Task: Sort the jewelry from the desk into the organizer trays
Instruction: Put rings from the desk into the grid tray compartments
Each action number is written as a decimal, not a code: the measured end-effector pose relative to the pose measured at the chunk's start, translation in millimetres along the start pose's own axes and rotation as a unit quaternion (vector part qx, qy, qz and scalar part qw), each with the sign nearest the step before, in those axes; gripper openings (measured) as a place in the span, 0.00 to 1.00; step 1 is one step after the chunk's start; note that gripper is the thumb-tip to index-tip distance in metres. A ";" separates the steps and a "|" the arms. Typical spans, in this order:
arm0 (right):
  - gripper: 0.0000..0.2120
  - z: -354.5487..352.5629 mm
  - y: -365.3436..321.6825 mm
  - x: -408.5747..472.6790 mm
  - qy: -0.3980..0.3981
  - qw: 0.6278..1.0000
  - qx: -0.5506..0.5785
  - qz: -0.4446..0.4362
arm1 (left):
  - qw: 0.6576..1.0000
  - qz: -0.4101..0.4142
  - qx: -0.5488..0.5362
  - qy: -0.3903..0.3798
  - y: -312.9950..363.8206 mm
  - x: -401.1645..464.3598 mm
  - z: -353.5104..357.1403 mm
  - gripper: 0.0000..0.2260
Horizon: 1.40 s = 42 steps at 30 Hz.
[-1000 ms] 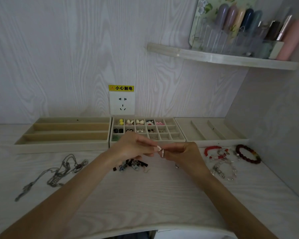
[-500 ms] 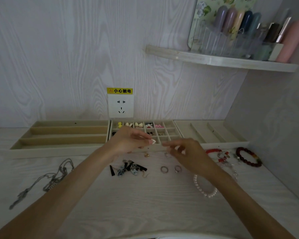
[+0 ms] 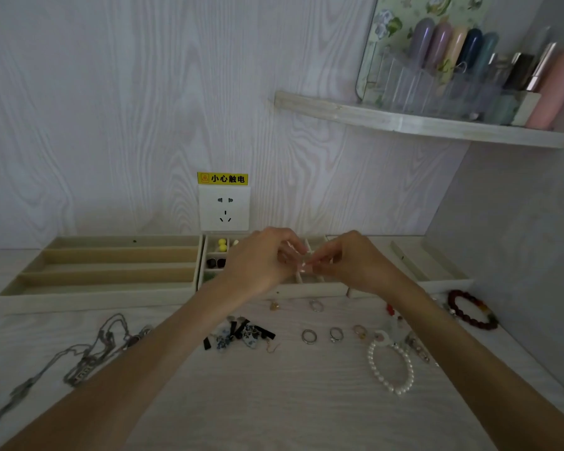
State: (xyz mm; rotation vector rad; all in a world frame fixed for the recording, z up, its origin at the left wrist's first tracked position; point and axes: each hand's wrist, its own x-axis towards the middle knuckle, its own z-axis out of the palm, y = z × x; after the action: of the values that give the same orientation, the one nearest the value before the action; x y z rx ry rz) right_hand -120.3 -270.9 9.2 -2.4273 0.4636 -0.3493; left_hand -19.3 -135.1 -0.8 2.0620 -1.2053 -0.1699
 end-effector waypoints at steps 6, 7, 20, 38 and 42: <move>0.08 -3.0 8.6 3.0 0.049 0.968 0.236 0.065 | 0.995 -0.015 -0.097 0.030 -8.8 25.2 5.8 0.06; 0.09 -1.6 8.9 1.9 0.049 0.964 0.251 0.077 | 0.992 -0.010 -0.121 0.033 -11.5 27.7 7.2 0.05; 0.07 -11.7 51.9 -2.8 0.113 0.966 0.206 0.108 | 0.975 0.069 0.165 -0.132 -13.6 57.0 4.9 0.08; 0.08 -4.5 83.1 -3.1 0.225 0.964 0.119 0.081 | 0.923 0.115 0.297 -0.214 8.6 116.3 44.1 0.08; 0.07 -5.0 81.9 -2.1 0.232 0.963 0.113 0.071 | 0.925 0.123 0.302 -0.198 9.8 117.7 46.0 0.08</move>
State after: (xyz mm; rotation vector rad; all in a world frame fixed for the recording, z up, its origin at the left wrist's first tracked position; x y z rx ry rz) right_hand -143.7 -333.0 -39.0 -2.0678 0.7517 -0.8669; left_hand 18.3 -256.2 0.0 2.4350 -1.9471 -0.1037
